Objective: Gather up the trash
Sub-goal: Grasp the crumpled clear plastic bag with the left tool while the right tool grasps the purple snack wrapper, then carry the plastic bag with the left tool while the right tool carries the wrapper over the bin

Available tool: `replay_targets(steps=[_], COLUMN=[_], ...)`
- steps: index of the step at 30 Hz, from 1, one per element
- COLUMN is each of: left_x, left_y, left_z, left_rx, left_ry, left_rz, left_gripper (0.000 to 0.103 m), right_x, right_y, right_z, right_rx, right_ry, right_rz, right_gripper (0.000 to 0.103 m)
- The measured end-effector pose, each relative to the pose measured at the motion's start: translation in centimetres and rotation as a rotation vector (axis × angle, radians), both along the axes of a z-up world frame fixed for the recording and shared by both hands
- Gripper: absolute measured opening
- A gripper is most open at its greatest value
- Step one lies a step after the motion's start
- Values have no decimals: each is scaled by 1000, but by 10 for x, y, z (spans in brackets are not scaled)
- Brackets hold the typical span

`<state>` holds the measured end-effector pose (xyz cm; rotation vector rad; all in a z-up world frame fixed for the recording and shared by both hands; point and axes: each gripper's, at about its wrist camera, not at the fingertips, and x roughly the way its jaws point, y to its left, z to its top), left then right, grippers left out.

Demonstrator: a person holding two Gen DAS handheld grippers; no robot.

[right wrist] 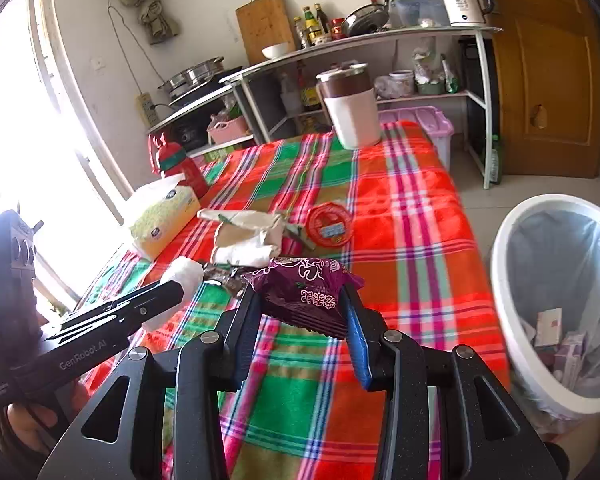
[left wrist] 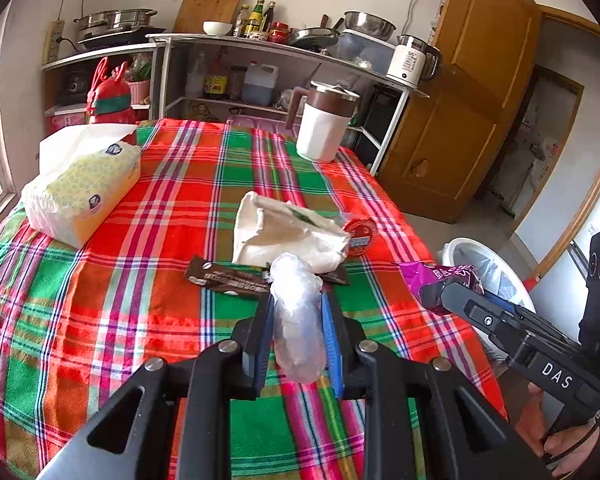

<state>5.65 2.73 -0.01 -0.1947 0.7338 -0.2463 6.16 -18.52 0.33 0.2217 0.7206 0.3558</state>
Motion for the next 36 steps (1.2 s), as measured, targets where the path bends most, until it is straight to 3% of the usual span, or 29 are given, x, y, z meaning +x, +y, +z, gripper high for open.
replay_targets(steps=[21,36], left_x=[16,12], left_y=[-132,-227], left_z=[38,33], left_rx=[4,82], left_ry=[-79,-91], left_rz=[-291,-447], left_gripper=[25,25], right_x=[-23,-27], right_y=[-125,-200], right_z=[29,5], right_rx=[17,-33], right_ry=[-55,18], right_rz=[-272,-428], right_gripper=[41,41])
